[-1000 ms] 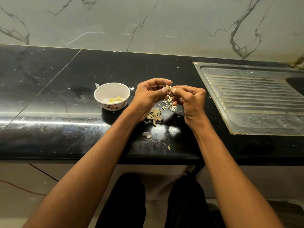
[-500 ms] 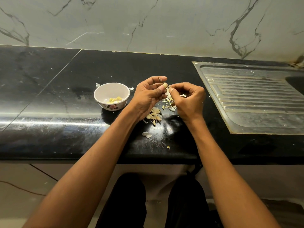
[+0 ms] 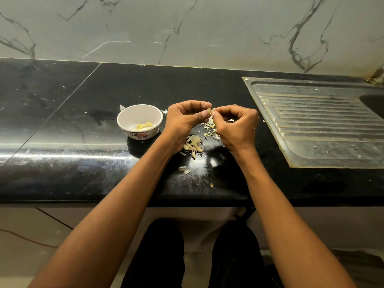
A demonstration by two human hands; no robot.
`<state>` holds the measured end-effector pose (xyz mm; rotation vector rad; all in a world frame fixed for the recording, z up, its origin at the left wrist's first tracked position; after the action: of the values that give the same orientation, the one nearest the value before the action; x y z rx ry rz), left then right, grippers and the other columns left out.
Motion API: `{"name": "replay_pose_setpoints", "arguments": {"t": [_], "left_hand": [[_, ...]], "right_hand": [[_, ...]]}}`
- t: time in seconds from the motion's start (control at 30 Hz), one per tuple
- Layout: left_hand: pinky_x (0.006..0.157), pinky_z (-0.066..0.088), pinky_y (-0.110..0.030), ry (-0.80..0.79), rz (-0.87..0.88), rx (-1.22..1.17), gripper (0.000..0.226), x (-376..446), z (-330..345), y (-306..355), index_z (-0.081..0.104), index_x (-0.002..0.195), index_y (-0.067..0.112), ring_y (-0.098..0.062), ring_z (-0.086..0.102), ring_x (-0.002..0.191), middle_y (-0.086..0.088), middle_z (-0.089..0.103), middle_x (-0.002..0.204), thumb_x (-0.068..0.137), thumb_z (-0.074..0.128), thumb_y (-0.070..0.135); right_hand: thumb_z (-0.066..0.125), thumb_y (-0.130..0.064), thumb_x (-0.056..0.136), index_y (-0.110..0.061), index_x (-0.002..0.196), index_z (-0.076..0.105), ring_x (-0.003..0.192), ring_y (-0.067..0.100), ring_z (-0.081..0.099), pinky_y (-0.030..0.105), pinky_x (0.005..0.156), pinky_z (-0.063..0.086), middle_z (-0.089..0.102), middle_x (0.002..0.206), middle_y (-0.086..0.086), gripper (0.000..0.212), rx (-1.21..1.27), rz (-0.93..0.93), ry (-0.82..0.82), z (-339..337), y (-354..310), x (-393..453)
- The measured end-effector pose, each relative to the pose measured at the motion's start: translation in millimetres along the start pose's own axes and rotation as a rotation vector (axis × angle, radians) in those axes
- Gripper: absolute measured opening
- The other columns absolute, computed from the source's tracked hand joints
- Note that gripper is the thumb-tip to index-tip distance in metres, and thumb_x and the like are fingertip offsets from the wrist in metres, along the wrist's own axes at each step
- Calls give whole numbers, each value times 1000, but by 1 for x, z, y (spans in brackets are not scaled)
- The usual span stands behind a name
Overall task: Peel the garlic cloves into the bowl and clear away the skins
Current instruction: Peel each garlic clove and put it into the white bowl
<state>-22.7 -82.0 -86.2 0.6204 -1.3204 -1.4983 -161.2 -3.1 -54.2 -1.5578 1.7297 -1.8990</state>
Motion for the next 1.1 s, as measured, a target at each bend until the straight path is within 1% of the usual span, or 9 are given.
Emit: {"name": "replay_pose_setpoints", "arguments": {"t": [0.17,0.33,0.43,0.5,0.67,0.77,0.93,1.1], "left_hand": [[76,60,-26,21,15,8,16,-1,-1,3,73,94,0,-16,73,80,-4,77,83,84,72,-12],[76,60,-26,33,32,31,16,-2,-1,5,74,91,1,-15,73,81,-2,78,83,83,73,-13],[74,59,-25,40,38,40,16,-2,-2,5,74,91,1,-14,74,81,-1,78,83,82,74,-12],[75,59,-25,41,41,42,16,-2,-2,6,74,92,1,-15,74,82,-1,78,84,82,74,-12],[76,59,-25,45,54,60,19,-3,-2,7,74,90,2,-14,74,81,-1,78,83,82,72,-15],[75,59,-24,55,58,76,20,-3,-2,8,75,89,2,-14,74,81,-1,78,81,81,72,-16],[76,59,-25,66,63,92,20,-4,-2,7,76,89,1,-16,75,83,-3,78,81,81,72,-17],[77,60,-26,62,72,80,18,-3,-1,8,76,89,0,-17,75,82,-5,78,81,79,75,-15]], "right_hand": [[82,-12,82,-12,79,82,56,17,69,35,53,58,75,68,-4,4,66,62,-25,2,6,1],[81,-11,83,-12,81,82,56,17,69,34,55,58,76,69,-2,3,104,91,-66,5,8,1],[80,-8,84,-8,81,81,49,18,66,31,49,53,74,66,1,4,152,125,-80,6,9,0],[80,-7,85,-6,81,81,49,17,64,29,46,51,73,65,3,3,177,137,-91,6,8,-1],[80,-4,85,-14,78,79,48,18,65,32,47,54,74,65,2,12,193,167,-111,7,9,-2],[79,0,85,-11,78,79,48,16,65,30,46,53,74,65,2,13,202,199,-114,7,11,-2],[77,1,84,-7,78,80,46,17,65,34,48,56,73,63,2,11,199,215,-109,7,12,-3],[73,3,84,-11,75,80,44,16,63,32,47,55,72,60,-1,18,193,205,-90,8,11,-3]]}}
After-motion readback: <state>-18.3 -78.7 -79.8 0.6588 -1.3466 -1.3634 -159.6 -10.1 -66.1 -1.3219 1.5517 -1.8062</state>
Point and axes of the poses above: each hand's wrist, its own x-axis towards the middle knuckle, its own z-axis out of the palm, y = z × x, the point moved 8 cm from there along x, towards the middle knuckle
